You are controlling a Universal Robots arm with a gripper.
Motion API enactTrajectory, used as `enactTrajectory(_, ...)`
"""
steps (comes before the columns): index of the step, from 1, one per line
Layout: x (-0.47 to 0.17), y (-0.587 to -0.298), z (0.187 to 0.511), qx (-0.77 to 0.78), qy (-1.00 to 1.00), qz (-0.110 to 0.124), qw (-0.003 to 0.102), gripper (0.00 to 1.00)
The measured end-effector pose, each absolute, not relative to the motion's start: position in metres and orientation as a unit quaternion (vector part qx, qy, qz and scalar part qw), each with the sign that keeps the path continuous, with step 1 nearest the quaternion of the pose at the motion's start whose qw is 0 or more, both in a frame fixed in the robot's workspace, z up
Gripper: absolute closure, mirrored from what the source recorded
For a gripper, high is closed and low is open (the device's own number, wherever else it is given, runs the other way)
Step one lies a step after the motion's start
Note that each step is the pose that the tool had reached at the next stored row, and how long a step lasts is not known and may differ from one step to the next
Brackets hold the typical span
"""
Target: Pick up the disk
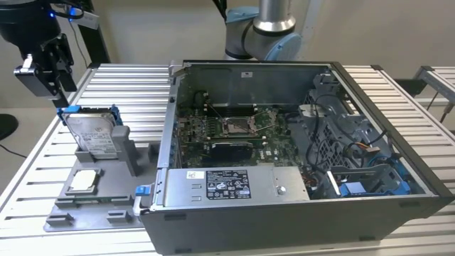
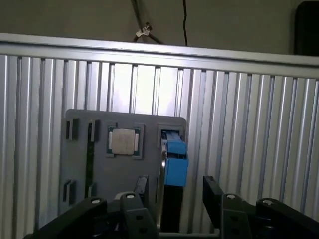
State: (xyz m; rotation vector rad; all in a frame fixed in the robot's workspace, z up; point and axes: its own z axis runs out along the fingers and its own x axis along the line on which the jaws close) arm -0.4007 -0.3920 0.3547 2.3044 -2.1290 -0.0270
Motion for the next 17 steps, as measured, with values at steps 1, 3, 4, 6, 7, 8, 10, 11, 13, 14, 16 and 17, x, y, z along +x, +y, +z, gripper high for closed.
enactTrajectory(1,-0.401,-0.392,0.353,0.735,-0.678,-0.008,0.002,0.0)
enactTrajectory(3,-0.401,-0.392,0.349,0.735,-0.678,-0.008,0.002,0.0)
enactTrajectory(4,-0.401,-0.392,0.347,0.735,-0.678,-0.008,0.002,0.0)
enactTrajectory(6,-0.401,-0.392,0.344,0.735,-0.678,-0.008,0.002,0.0)
enactTrajectory(7,-0.401,-0.392,0.342,0.735,-0.678,-0.008,0.002,0.0)
enactTrajectory(8,-0.401,-0.392,0.34,0.735,-0.678,-0.008,0.002,0.0)
enactTrajectory(10,-0.401,-0.392,0.336,0.735,-0.678,-0.008,0.002,0.0)
enactTrajectory(11,-0.401,-0.392,0.335,0.735,-0.679,-0.008,0.002,0.0)
enactTrajectory(13,-0.401,-0.392,0.331,0.734,-0.679,-0.007,0.002,0.0)
enactTrajectory(14,-0.401,-0.392,0.329,0.734,-0.68,-0.007,0.002,0.0)
enactTrajectory(16,-0.402,-0.392,0.325,0.732,-0.681,-0.007,0.003,0.0)
enactTrajectory(17,-0.403,-0.392,0.324,0.732,-0.681,-0.007,0.003,0.0)
